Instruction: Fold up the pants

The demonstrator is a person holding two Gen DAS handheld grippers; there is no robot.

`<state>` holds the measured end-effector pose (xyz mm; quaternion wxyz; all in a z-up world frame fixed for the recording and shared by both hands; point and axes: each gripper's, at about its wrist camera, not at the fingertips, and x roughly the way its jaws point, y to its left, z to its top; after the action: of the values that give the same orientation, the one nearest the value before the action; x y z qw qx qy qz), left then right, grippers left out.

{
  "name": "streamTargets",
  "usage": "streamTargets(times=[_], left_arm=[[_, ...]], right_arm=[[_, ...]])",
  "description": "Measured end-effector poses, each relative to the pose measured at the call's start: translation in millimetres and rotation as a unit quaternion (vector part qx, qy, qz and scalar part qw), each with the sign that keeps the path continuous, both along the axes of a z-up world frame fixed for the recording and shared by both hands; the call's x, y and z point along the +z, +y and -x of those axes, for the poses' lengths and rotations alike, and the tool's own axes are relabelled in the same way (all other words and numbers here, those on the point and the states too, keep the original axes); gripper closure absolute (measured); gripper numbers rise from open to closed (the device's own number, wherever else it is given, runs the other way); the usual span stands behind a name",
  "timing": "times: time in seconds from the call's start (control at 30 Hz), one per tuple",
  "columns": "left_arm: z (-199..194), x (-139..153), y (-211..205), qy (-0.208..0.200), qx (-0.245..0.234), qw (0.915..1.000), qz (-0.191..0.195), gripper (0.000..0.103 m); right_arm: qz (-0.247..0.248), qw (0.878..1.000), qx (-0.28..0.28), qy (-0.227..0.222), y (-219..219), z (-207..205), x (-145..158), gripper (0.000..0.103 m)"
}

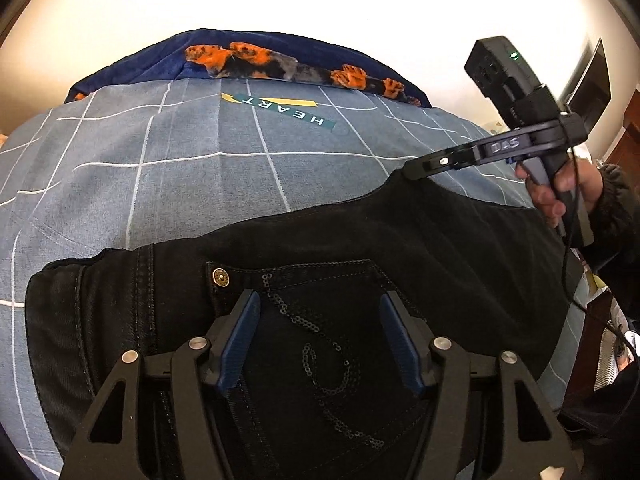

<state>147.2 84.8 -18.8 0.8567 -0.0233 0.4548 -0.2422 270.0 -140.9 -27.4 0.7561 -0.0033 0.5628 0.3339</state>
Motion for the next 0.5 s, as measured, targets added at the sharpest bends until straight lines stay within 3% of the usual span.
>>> streamTargets(times=[0.23, 0.37, 0.5], left_arm=[[1, 3, -8, -0.004, 0.006, 0.9997, -0.023, 0.045], [12, 20, -28, -0.031, -0.019, 0.9988, -0.033, 0.045], [18, 36, -68, -0.055, -0.077, 0.9953, -0.024, 0.042]], right_arm=[[0.029, 0.999, -0.029, -0.03, 4, -4, -13, 0.096], [0.025, 0.997, -0.064, -0.04, -9, 5, 5, 0.074], [0.017, 0.994, -0.092, -0.065, -35, 34, 27, 0.073]])
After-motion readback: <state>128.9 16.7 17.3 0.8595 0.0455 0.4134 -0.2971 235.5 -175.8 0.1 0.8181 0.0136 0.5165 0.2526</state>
